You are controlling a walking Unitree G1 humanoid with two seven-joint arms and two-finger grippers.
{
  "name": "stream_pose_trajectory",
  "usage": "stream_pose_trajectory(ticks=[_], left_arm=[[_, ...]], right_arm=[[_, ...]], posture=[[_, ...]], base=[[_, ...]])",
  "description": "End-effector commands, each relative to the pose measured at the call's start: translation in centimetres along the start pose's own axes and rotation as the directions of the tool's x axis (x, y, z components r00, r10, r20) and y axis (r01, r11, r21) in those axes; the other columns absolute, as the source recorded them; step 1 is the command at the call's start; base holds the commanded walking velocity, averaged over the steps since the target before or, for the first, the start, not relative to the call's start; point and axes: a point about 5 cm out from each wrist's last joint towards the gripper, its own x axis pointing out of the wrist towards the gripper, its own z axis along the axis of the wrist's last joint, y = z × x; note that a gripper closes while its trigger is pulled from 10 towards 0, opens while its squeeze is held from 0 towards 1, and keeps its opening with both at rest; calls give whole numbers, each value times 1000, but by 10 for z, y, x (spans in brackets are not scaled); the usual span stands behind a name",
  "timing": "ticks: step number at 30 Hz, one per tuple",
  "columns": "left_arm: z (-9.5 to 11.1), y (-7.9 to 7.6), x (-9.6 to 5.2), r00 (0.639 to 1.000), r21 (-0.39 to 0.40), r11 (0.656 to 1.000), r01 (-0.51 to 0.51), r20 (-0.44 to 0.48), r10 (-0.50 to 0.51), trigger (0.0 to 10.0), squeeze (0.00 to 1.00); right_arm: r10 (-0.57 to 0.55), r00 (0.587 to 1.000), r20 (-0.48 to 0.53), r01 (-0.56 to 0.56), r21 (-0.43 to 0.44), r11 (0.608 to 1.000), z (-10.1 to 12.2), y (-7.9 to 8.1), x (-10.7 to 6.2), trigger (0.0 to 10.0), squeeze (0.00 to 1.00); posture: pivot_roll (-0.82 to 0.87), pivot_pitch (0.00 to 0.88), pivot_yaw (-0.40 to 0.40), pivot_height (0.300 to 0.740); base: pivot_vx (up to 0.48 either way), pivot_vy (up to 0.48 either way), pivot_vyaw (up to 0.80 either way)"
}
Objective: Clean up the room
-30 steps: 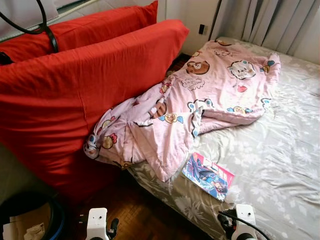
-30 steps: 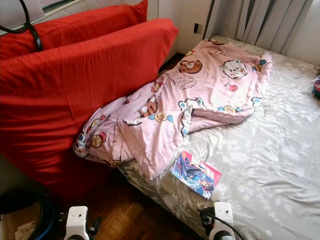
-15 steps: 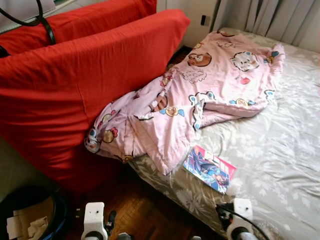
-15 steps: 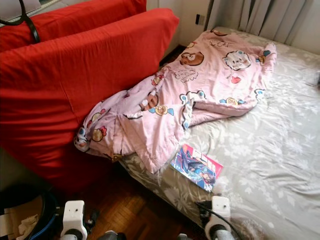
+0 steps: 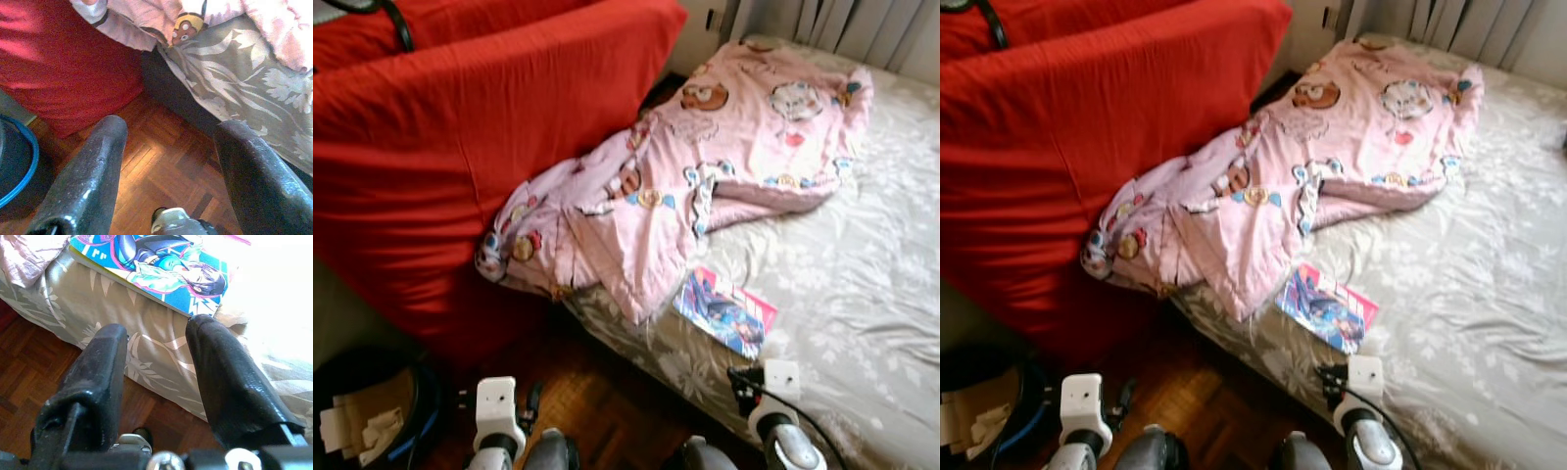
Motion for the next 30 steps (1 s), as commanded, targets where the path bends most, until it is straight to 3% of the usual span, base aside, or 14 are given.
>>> stream_pose_trajectory(ticks=[1,7,23,30], left_arm=[[-1,-2,-4,1000,-3,1000,14,8,-14,10000,0],[6,-12,-4,996,-6,997,77,49,-77,10000,0],[15,-12,-5,995,-18,998,66,71,-64,10000,0],[17,-11,-4,996,-19,998,60,69,-59,10000,0]], right_arm=[[4,1000,11,-4,22,1000,-2,1,-2,10000,0],[46,998,37,-47,7,999,1,5,-2,10000,0],[26,998,55,-27,8,1000,6,8,1,10000,0],[21,996,88,-22,17,1000,8,6,1,10000,0]], posture=[[-57,220,-25,651],[-57,207,-22,651],[-61,216,-17,651],[-58,229,-14,626]], base=[[0,0,0],[0,0,0],[0,0,0],[0,0,0]])
